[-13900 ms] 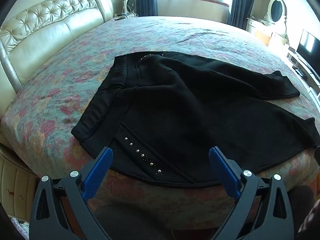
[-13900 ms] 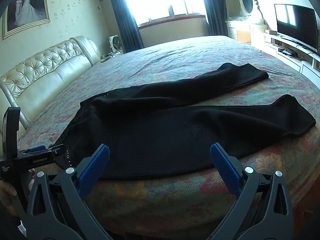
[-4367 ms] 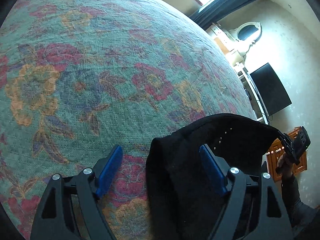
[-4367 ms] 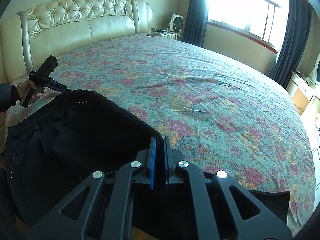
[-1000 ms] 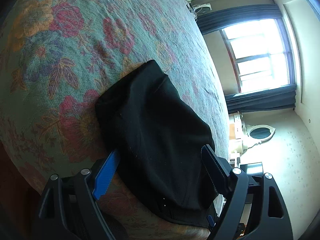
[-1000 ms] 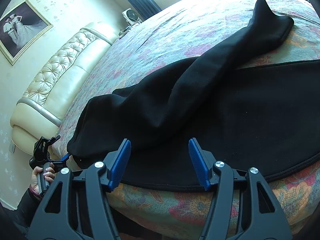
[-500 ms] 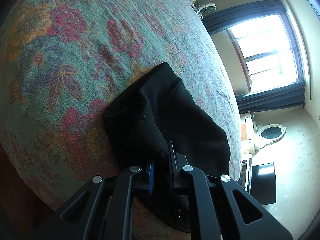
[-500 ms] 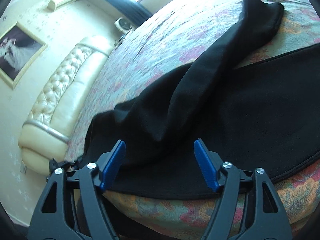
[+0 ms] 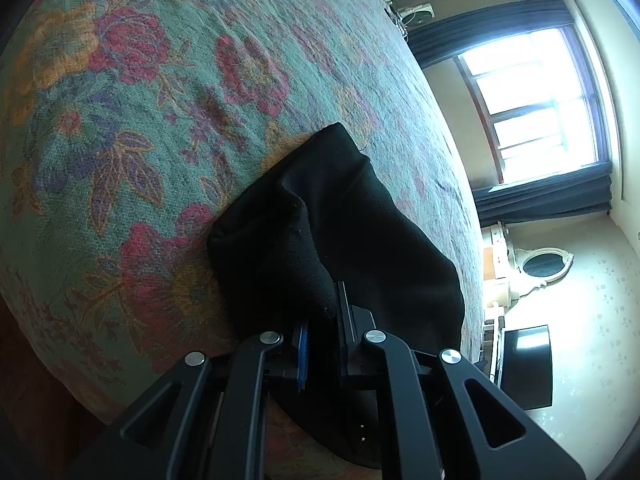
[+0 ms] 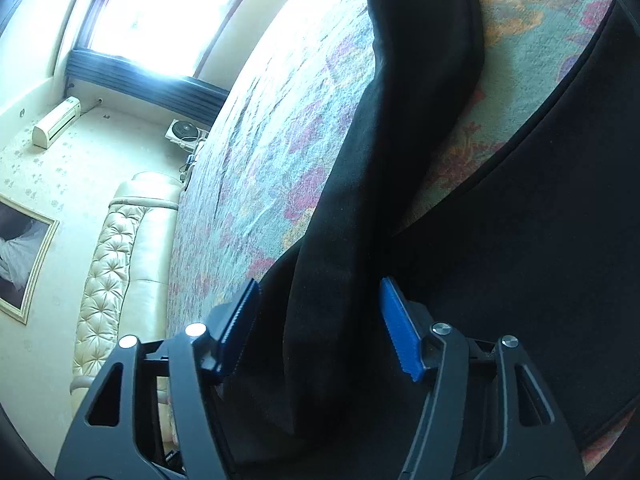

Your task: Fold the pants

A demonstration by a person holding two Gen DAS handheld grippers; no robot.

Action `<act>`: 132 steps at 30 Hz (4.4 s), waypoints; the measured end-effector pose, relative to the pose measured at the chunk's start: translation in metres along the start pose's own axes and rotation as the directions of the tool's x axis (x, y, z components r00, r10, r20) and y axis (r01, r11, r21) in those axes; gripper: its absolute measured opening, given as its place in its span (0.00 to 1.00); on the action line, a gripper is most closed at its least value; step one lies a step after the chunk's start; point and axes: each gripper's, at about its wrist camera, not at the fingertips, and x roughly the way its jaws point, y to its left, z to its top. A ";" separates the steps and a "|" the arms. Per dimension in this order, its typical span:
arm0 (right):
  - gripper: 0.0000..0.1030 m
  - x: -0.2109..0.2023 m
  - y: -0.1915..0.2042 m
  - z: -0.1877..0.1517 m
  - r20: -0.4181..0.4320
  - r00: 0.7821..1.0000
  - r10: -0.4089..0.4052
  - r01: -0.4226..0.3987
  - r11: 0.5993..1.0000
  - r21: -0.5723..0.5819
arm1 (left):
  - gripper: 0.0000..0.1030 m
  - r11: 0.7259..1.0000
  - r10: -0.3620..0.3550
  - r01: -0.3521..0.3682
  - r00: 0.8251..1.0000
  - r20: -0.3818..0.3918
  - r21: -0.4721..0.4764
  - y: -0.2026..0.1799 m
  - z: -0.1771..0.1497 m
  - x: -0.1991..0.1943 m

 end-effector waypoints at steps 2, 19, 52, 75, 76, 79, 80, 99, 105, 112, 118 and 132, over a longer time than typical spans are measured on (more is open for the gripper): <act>0.44 0.013 -0.006 0.003 -0.027 1.000 0.008 -0.007 0.999 0.036 | 0.10 1.000 0.001 -0.001 1.000 -0.004 0.001 0.000 0.001 0.001; 0.08 -0.064 -0.021 -0.059 0.125 0.988 0.089 -0.093 0.995 0.027 | 0.10 1.000 -0.021 0.021 0.998 0.057 0.007 -0.007 0.013 -0.001; 0.07 -0.034 0.008 -0.143 -0.024 0.992 0.122 -0.123 0.991 -0.049 | 0.10 1.000 -0.018 0.019 0.997 0.069 -0.018 0.016 0.009 -0.013; 0.65 -0.131 0.025 0.003 0.204 0.979 -0.021 0.060 0.981 -0.186 | 0.64 0.890 -0.026 -0.045 0.988 0.150 0.454 -0.059 -0.013 -0.070; 0.65 -0.126 0.024 0.028 0.220 0.975 -0.041 0.085 0.977 -0.195 | 0.69 0.878 -0.066 -0.008 0.988 0.138 0.478 -0.072 -0.016 -0.063; 0.65 -0.104 0.006 0.094 0.227 0.967 -0.116 0.153 0.976 -0.155 | 0.77 0.848 -0.114 0.039 0.987 0.109 0.529 -0.106 -0.026 -0.035; 0.65 -0.096 -0.006 0.110 0.236 0.961 -0.143 0.176 0.976 -0.128 | 0.77 0.840 -0.118 0.053 0.989 0.086 0.539 -0.117 -0.031 -0.023; 0.06 -0.062 -0.004 0.185 0.239 0.969 -0.064 0.120 0.966 -0.228 | 0.78 0.844 0.027 0.015 0.997 -0.070 0.536 -0.125 -0.072 0.082; 0.06 -0.177 -0.028 0.141 0.387 0.920 0.055 0.050 0.966 -0.255 | 0.78 0.819 0.036 -0.002 0.998 -0.047 0.574 -0.125 -0.078 0.083; 0.06 -0.226 -0.143 0.090 0.336 0.933 -0.128 0.162 0.984 -0.073 | 0.78 0.816 0.046 -0.018 0.998 -0.034 0.578 -0.124 -0.079 0.088; 0.23 -0.234 -0.199 0.073 0.270 0.934 -0.233 0.212 0.972 0.103 | 0.78 0.804 0.065 -0.044 0.998 -0.015 0.593 -0.125 -0.082 0.090; 0.53 -0.055 0.003 0.085 -0.253 0.940 -0.229 -0.008 0.726 -0.687 | 0.79 0.817 0.076 -0.065 0.997 0.005 0.573 -0.128 -0.085 0.091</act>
